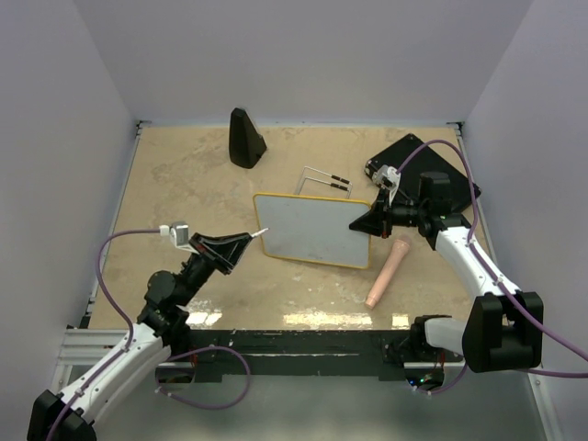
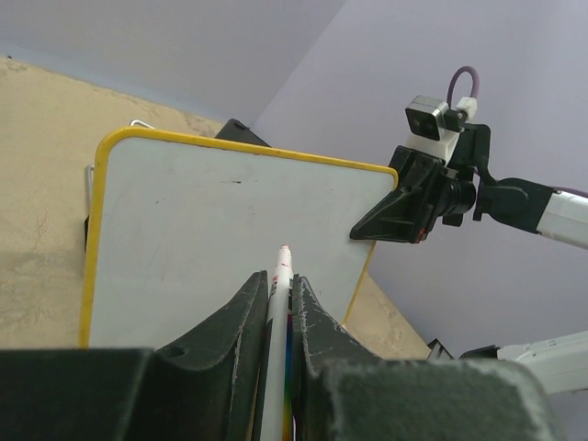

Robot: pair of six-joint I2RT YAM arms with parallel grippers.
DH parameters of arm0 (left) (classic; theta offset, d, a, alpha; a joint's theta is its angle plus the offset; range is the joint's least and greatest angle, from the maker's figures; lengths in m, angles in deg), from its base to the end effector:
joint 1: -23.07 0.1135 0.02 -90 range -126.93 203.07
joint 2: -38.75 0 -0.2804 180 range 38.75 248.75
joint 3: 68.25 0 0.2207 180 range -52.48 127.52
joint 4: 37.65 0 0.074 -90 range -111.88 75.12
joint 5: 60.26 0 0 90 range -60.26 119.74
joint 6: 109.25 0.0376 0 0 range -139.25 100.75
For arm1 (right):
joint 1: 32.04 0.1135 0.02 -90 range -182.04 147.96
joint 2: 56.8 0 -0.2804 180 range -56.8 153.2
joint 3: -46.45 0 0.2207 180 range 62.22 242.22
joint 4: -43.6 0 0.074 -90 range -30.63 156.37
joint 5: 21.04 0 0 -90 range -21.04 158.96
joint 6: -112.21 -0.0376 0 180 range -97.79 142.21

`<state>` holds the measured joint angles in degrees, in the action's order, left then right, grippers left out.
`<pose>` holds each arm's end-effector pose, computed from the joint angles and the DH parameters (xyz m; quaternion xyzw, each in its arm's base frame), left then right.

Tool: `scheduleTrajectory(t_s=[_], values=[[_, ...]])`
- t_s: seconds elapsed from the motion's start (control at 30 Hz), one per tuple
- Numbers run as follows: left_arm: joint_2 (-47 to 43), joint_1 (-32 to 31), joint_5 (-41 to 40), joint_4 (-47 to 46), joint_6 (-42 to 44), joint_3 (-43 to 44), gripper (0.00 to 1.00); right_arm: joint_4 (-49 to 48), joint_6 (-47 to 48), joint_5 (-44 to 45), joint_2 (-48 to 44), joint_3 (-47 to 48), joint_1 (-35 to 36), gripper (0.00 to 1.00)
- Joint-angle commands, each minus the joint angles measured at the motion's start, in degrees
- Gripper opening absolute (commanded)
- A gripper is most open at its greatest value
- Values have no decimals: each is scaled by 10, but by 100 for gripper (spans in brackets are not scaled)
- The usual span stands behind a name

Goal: Write a sentence on the whiteboard

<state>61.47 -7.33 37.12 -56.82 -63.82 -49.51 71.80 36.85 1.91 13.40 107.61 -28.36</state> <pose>0.0743 -0.0492 0.2356 -0.0240 0.6079 -0.5134 0.6052 0.2109 0.0483 0.2890 -0.3612 0.6982 0.4572 0.4160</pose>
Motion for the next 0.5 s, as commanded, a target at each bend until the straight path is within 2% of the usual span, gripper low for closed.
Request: scheduleTrajectory(t_s=[0.0,0.13,0.3,0.47], values=[[-16,1,-16,28,-11,-34,0,-23,7,-45,-3,13,-2,0],[-5,1,-11,67,8,-4,0,-25,7,-47,-3,13,-2,0],[84,-2,33,99,57,55,0,-24,6,-49,-1,15,-2,0],[130,-10,11,67,69,71,0,-26,4,-49,-6,14,-2,0]])
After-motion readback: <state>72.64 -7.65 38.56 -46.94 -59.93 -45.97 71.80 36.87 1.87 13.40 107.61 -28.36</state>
